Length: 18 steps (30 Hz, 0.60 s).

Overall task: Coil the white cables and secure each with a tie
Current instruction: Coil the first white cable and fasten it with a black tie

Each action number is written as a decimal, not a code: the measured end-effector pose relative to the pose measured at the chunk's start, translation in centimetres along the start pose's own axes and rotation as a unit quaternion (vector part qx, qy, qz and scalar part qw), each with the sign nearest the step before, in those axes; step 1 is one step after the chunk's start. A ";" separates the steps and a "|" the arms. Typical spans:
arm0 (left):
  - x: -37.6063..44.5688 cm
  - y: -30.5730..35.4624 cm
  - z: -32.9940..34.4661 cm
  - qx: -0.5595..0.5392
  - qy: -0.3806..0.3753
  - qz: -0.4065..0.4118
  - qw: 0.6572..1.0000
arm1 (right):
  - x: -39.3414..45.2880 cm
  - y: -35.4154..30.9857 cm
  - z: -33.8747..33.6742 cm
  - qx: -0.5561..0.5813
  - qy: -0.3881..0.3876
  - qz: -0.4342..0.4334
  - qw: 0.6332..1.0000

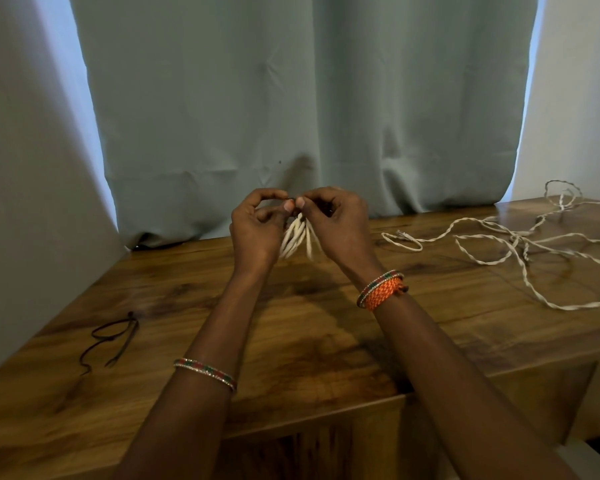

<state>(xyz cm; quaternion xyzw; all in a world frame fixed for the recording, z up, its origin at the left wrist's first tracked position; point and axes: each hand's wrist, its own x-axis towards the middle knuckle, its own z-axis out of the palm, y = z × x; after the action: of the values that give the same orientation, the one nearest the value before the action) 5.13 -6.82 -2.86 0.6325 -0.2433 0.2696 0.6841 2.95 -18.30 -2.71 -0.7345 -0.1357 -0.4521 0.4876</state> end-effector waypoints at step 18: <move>-0.7 -0.4 1.0 0.117 0.038 0.114 0.986 | -0.1 -0.2 -1.2 0.153 -0.072 0.110 0.980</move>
<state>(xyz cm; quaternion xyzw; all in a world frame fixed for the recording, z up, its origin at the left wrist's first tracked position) 4.87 -7.85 -3.55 0.6656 -0.2546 0.3958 0.5793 2.13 -19.18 -2.59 -0.6923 -0.1564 -0.3162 0.6295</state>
